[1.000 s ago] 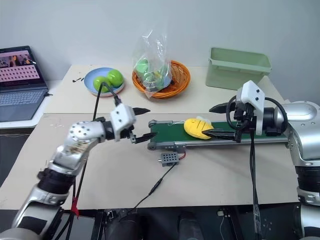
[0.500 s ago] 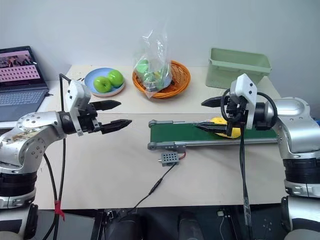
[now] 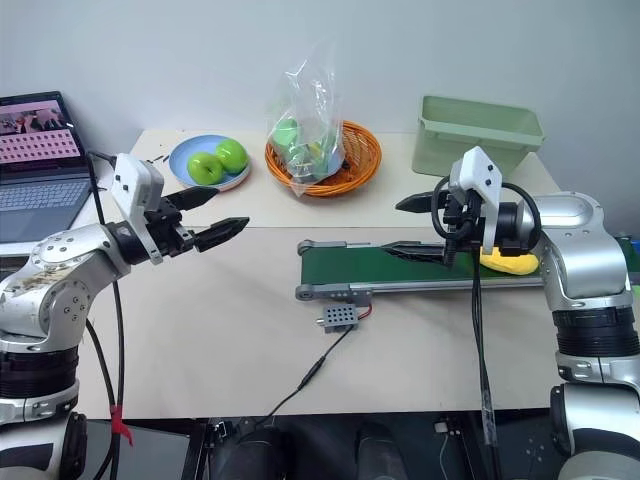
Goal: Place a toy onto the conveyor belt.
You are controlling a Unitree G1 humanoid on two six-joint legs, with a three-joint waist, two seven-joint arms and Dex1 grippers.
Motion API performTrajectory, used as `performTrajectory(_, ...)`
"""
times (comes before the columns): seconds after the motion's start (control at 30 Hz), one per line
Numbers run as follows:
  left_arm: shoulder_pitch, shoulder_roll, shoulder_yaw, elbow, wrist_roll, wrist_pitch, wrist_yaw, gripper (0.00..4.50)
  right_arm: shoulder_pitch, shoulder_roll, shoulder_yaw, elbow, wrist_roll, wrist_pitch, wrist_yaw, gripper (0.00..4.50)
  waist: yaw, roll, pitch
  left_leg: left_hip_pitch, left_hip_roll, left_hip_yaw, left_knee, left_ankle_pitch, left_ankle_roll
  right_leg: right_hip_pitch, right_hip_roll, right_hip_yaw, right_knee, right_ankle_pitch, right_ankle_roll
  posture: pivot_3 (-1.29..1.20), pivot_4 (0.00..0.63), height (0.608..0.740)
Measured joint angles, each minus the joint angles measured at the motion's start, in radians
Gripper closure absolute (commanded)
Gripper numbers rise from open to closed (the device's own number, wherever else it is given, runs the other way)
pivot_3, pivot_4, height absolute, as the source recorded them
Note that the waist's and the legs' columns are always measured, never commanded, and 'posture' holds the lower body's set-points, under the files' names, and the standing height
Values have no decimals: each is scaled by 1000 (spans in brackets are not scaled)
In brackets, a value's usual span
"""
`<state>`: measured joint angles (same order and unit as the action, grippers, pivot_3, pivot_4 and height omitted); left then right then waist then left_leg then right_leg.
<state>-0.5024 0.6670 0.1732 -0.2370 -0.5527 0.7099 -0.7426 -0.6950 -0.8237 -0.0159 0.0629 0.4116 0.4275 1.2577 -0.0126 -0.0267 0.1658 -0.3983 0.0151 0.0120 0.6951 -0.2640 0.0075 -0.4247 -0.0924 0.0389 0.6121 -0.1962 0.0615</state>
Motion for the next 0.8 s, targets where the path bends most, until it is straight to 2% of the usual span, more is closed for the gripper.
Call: performTrajectory(0.8, -69, -24, -22, -1, -52, 12, -13, 92, -1, 14, 4, 37, -36, -41, -18, 0, -2, 0, 0, 0, 0, 0, 0, 0, 0, 0, 0, 0, 0, 0, 0, 0, 150, 740)
